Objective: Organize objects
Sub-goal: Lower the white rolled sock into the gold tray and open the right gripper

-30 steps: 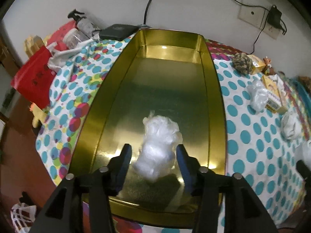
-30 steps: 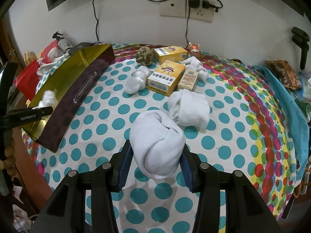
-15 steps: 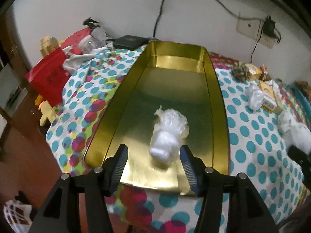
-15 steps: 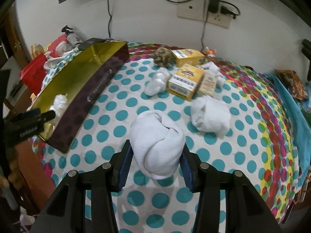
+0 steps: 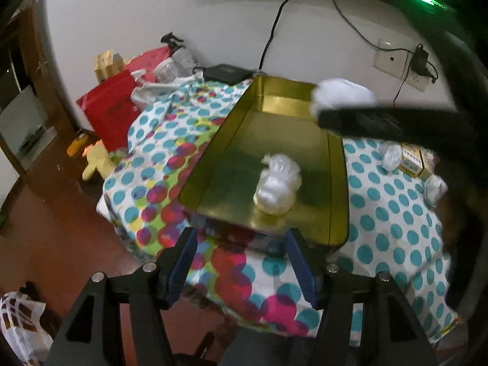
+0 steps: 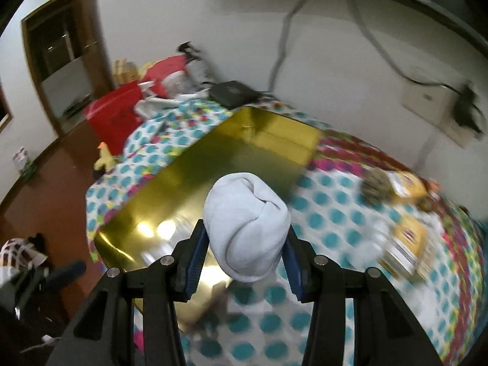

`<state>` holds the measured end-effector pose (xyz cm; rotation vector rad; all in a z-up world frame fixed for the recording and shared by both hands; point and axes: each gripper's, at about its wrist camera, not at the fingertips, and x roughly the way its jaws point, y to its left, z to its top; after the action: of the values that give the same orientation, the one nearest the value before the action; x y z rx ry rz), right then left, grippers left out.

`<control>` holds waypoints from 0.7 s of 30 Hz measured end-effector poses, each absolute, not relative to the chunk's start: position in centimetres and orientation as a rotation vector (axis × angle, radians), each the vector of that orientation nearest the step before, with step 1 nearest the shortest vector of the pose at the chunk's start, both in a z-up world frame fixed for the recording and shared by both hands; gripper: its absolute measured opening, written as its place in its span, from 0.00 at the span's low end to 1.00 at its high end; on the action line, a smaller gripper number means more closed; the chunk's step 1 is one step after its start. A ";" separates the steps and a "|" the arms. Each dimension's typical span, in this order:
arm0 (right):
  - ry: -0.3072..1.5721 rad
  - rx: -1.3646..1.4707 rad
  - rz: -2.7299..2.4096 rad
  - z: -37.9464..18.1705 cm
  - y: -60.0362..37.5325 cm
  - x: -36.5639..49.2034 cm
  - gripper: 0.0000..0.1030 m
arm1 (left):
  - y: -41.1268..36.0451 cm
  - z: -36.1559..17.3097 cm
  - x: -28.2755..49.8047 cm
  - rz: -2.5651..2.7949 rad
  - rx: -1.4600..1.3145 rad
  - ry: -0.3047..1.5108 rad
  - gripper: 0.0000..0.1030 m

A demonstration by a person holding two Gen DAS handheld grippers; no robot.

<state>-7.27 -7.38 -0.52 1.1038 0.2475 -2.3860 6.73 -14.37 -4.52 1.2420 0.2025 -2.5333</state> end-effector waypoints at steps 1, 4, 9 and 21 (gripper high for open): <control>0.257 1.117 -2.363 -0.8 -8.6 -7.9 0.43 | -14.6 -4.9 7.0 -2.513 1.272 0.224 0.60; 0.270 1.163 -2.318 -1.9 -10.9 -9.2 0.43 | -15.2 -6.2 7.3 -2.459 1.382 0.266 0.60; 0.296 1.233 -2.284 -3.9 -12.2 -10.0 0.43 | -16.5 -7.1 8.1 -2.425 1.405 0.324 0.60; 0.265 1.124 -2.382 -2.9 -10.4 -8.8 0.78 | -15.7 -6.0 8.5 -2.512 1.315 0.181 0.60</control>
<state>-8.78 -10.38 -2.87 1.1236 0.2649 -2.3822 8.48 -15.65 -5.97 1.3154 0.1810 -2.5124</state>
